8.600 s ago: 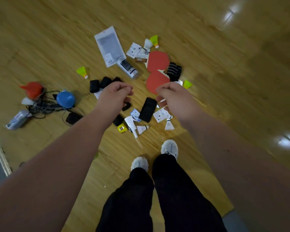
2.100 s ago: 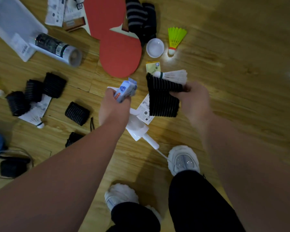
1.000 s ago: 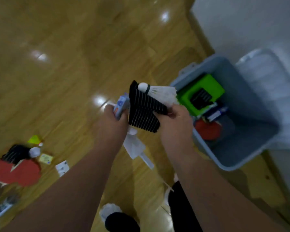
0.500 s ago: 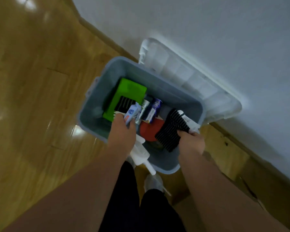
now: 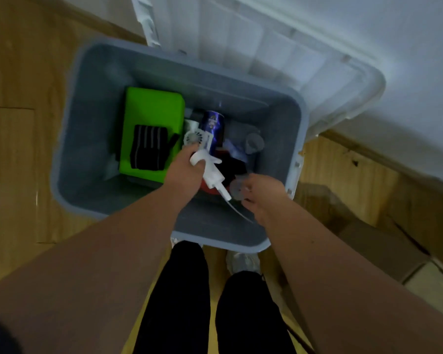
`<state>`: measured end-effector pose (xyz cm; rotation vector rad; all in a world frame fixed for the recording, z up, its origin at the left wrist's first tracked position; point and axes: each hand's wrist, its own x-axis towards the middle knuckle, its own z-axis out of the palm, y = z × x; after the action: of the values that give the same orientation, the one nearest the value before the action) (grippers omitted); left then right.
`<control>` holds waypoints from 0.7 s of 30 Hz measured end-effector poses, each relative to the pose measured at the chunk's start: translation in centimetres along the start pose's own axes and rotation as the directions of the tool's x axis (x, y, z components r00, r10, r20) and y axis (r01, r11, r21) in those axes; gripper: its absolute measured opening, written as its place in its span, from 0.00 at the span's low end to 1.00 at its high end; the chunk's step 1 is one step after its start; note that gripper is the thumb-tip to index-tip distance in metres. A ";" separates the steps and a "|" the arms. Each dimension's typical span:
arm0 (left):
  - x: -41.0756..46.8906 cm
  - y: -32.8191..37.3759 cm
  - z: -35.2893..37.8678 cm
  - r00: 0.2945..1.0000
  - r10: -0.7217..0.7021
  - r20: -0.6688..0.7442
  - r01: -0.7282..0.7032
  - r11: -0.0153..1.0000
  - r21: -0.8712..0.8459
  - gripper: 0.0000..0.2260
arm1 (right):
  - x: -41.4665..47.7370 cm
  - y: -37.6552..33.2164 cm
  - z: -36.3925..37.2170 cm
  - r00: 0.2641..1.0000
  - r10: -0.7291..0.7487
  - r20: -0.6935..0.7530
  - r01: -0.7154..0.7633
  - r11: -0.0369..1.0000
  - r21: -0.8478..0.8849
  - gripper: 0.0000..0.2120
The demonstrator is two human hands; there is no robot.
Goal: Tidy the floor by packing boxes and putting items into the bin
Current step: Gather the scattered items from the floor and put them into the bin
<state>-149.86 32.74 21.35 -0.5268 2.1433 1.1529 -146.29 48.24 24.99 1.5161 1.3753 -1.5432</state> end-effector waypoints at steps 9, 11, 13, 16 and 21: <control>-4.1 4.3 -5.6 0.989 -0.122 -0.083 0.090 0.945 -0.316 0.06 | -6.9 -2.9 3.5 0.981 -0.082 0.177 0.069 0.995 0.078 0.12; -6.5 5.3 -7.8 0.979 -0.159 -0.125 0.080 0.872 -0.484 0.08 | -9.6 -3.5 5.0 0.974 -0.101 0.204 0.093 0.995 0.049 0.07; -9.4 6.0 -10.4 0.967 -0.187 -0.172 0.044 0.790 -0.611 0.08 | -12.5 -4.2 6.3 0.964 -0.127 0.233 0.126 0.992 0.020 0.02; -14.2 6.4 -14.2 0.945 -0.212 -0.248 -0.023 0.715 -0.699 0.05 | -17.3 -4.9 8.2 0.925 -0.204 0.320 0.247 0.964 -0.097 0.03; -23.5 3.2 -19.6 0.894 -0.285 -0.345 -0.077 0.661 -0.746 0.04 | -25.4 -2.2 11.6 0.836 -0.254 0.487 0.442 0.837 -0.322 0.04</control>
<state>-141.80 19.03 47.62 -1.3829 1.8362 2.0047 -147.54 31.84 47.71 0.6248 1.6453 -1.5328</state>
